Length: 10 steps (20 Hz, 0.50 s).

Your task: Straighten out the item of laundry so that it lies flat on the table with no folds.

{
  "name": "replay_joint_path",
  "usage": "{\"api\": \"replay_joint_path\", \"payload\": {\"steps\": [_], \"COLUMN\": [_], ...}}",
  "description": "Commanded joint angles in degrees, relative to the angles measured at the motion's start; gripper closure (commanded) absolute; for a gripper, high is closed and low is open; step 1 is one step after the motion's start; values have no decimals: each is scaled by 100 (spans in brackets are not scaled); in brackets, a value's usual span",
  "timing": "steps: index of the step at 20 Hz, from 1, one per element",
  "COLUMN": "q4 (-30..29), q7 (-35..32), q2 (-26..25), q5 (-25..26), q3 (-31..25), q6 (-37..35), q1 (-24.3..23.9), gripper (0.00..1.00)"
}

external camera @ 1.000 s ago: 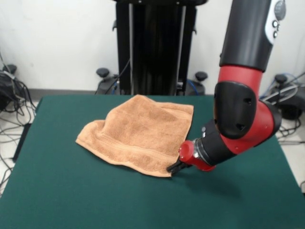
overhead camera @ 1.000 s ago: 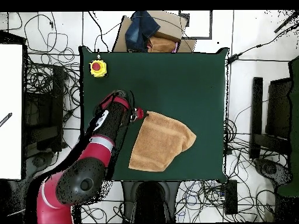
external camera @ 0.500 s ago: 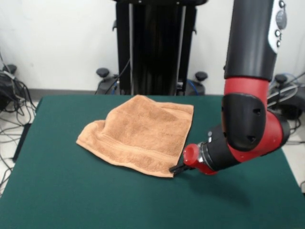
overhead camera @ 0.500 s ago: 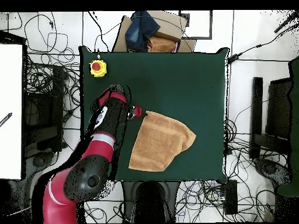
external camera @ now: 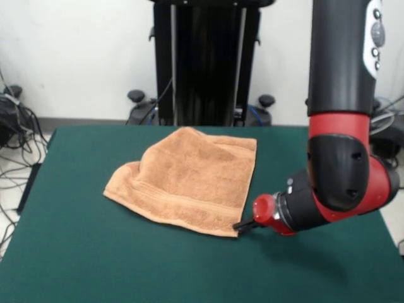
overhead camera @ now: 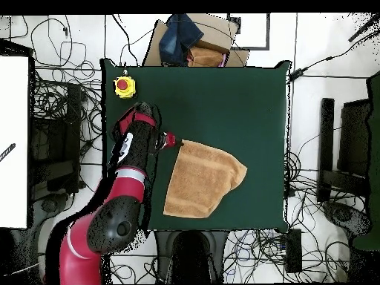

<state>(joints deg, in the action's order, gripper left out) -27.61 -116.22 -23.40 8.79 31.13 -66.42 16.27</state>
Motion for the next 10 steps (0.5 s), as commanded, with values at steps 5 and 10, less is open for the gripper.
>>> {"api": "replay_joint_path", "payload": {"steps": [5, 10], "q4": [1006, 1138], "q7": [-1149, -1200], "q2": [-556, -560], "q5": [-594, -643], "q3": [-842, -887], "q6": [44, -153], "q1": [-73, -65], "gripper": [100, 100]}}
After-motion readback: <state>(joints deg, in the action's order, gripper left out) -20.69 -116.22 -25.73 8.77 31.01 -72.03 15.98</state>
